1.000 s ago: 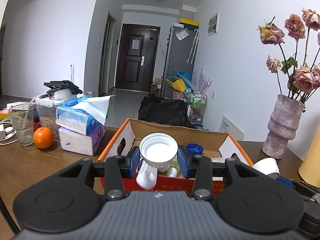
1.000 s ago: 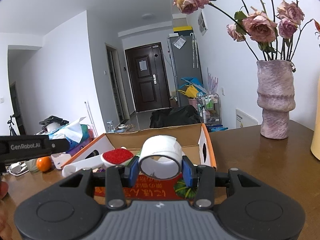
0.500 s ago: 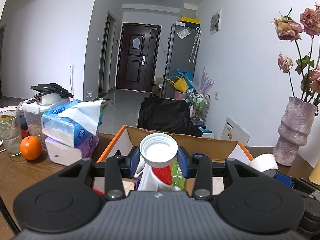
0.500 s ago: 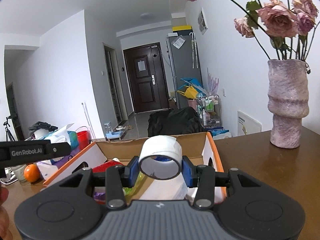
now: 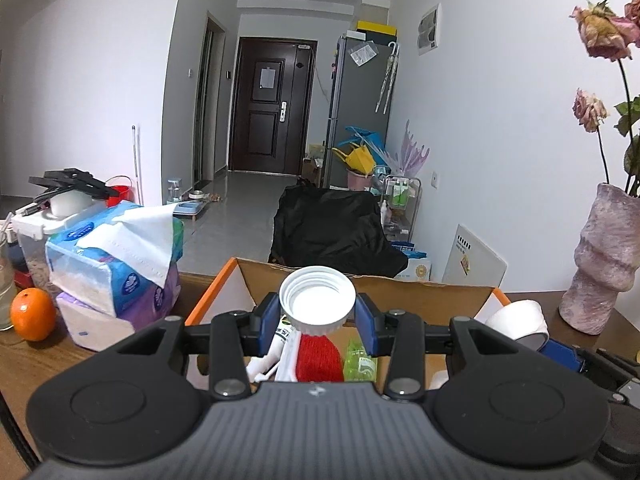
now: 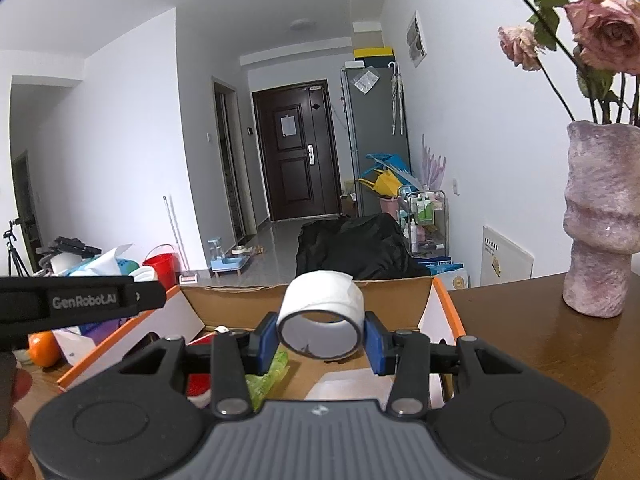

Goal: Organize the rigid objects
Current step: 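Carry the white cap and tape roll over the cardboard box with both tools, then open both tools to drop the white cap and tape roll into the box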

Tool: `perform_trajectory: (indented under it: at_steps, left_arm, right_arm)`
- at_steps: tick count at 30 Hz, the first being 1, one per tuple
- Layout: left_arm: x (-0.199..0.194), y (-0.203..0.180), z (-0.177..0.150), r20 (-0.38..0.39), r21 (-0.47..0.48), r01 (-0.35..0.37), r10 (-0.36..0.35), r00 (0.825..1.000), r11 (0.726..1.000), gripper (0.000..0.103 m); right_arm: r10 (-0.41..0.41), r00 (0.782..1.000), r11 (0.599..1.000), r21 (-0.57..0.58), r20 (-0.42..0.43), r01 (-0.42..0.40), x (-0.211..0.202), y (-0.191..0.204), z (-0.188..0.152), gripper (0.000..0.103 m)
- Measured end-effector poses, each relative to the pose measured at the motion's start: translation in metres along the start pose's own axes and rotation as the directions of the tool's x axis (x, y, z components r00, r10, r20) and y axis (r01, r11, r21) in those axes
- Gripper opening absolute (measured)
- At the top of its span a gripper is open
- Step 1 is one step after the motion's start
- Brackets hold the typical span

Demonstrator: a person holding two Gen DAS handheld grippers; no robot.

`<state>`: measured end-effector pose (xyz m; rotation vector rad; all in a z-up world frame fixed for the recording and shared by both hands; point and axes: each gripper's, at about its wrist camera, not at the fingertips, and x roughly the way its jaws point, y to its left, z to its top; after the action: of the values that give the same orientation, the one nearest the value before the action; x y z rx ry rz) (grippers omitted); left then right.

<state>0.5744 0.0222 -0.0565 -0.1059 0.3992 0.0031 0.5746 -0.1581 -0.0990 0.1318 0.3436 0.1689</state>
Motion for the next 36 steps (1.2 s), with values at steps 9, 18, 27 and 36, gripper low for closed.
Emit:
perform_trajectory:
  at_steps: [9, 18, 27, 36]
  left_arm:
    - [0.017, -0.002, 0.002, -0.029, 0.019, -0.017, 0.017, 0.999, 1.0, 0.041]
    - [0.024, -0.005, 0.002, -0.072, 0.049, -0.044, 0.047, 0.996, 0.998, 0.041]
    - [0.016, -0.004, 0.003, -0.036, 0.05, -0.071, 0.072, 0.997, 0.996, 0.081]
    - [0.005, 0.009, 0.01, 0.018, 0.005, -0.091, 0.091, 0.996, 0.996, 0.103]
  right_arm:
    - [-0.014, 1.0, 1.0, -0.014, -0.028, 0.014, 0.018, -0.002, -0.001, 0.043]
    - [-0.026, 0.998, 0.999, -0.023, -0.054, 0.025, 0.025, -0.002, -0.004, 0.043]
    - [-0.038, 0.997, 0.998, -0.043, -0.072, 0.035, 0.02, -0.004, 0.0, 0.06]
    - [-0.068, 0.997, 0.996, -0.063, -0.023, 0.067, 0.01, -0.003, 0.003, 0.103]
